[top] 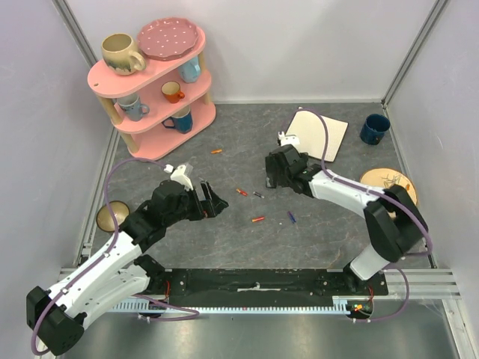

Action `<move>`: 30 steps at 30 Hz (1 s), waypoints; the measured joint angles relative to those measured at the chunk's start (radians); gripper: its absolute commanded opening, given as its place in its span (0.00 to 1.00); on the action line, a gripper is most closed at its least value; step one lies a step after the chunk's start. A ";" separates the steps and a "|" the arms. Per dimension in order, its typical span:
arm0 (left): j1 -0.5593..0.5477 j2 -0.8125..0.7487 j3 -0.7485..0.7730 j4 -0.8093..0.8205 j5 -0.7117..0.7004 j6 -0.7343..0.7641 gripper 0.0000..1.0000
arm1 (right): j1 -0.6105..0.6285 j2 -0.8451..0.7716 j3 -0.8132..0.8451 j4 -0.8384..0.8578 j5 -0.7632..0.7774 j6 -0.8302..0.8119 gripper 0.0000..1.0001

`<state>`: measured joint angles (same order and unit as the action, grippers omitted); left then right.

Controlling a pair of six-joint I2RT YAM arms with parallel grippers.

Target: Load the batteries into the remote control

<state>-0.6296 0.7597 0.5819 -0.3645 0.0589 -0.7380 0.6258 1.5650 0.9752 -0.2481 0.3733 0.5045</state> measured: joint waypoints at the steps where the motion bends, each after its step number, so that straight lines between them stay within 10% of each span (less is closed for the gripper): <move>1: 0.000 0.000 0.000 0.000 0.003 0.000 0.99 | 0.000 0.024 0.011 0.000 -0.001 0.003 0.98; 12: 0.000 -0.016 -0.034 0.000 0.013 0.000 0.96 | 0.000 0.267 0.183 0.000 0.002 0.103 0.96; 30: 0.000 -0.029 -0.048 0.000 0.013 0.000 0.93 | 0.000 0.388 0.254 -0.005 0.035 0.154 0.65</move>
<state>-0.6296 0.7311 0.5343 -0.3645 0.0719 -0.7380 0.6258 1.9533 1.2293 -0.2527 0.4088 0.6590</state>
